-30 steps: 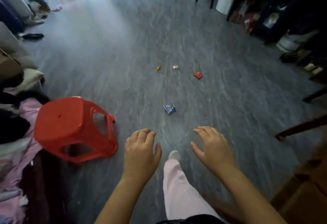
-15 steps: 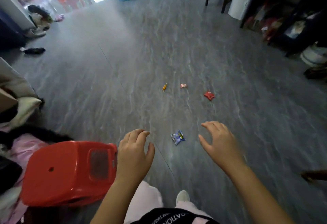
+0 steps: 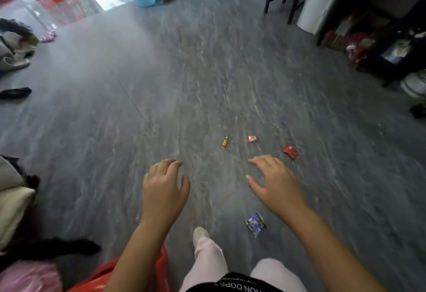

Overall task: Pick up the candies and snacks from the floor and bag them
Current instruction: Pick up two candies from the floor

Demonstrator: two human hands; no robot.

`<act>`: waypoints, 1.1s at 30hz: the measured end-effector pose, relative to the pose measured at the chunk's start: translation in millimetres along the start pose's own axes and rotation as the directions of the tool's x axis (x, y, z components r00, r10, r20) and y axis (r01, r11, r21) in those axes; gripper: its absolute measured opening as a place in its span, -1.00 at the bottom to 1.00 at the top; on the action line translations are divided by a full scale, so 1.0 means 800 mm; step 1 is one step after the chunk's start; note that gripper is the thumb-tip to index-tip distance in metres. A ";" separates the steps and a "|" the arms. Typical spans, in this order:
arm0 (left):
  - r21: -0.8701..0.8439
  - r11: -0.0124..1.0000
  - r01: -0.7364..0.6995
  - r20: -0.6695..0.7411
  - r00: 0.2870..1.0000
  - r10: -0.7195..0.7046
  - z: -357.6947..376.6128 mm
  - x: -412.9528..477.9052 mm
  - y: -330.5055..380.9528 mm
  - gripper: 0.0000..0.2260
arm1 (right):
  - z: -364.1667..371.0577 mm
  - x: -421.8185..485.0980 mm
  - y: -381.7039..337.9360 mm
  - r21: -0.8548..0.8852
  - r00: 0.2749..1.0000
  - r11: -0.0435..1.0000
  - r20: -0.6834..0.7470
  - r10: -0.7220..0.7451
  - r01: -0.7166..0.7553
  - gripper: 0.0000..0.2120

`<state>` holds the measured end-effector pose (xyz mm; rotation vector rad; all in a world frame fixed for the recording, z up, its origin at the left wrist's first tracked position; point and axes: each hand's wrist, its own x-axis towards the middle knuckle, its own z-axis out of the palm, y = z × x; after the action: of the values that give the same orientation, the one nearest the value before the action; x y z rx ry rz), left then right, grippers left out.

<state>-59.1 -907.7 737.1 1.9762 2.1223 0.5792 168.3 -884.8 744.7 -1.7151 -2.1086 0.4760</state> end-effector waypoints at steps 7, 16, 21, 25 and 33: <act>-0.053 0.998 -0.035 0.051 0.998 0.037 0.042 0.157 -0.022 -0.63 | 0.030 0.129 0.021 0.002 0.994 0.994 0.005 0.105 -0.105 -0.63; -0.053 0.994 -0.099 0.156 0.982 0.106 0.150 0.316 -0.024 -0.64 | 0.088 0.268 0.149 0.025 0.962 0.962 -0.028 0.271 -0.270 -0.71; -0.080 0.982 -0.173 0.290 0.938 0.189 0.257 0.407 -0.039 -0.65 | 0.168 0.331 0.229 -0.012 0.944 0.944 0.006 0.330 -0.330 -0.68; -0.105 0.957 -0.269 0.354 0.890 0.288 0.379 0.473 -0.057 -0.67 | 0.276 0.370 0.315 -0.062 0.921 0.927 0.107 0.375 -0.370 -0.64; -0.112 0.911 -0.396 0.426 0.810 0.404 0.640 0.550 -0.146 -0.72 | 0.541 0.425 0.507 -0.070 0.808 0.836 0.225 0.544 -0.544 -0.54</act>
<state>-8.4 -398.3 282.5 2.2937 1.4352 0.1693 238.5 -480.9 197.3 -2.3712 -1.7178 0.8772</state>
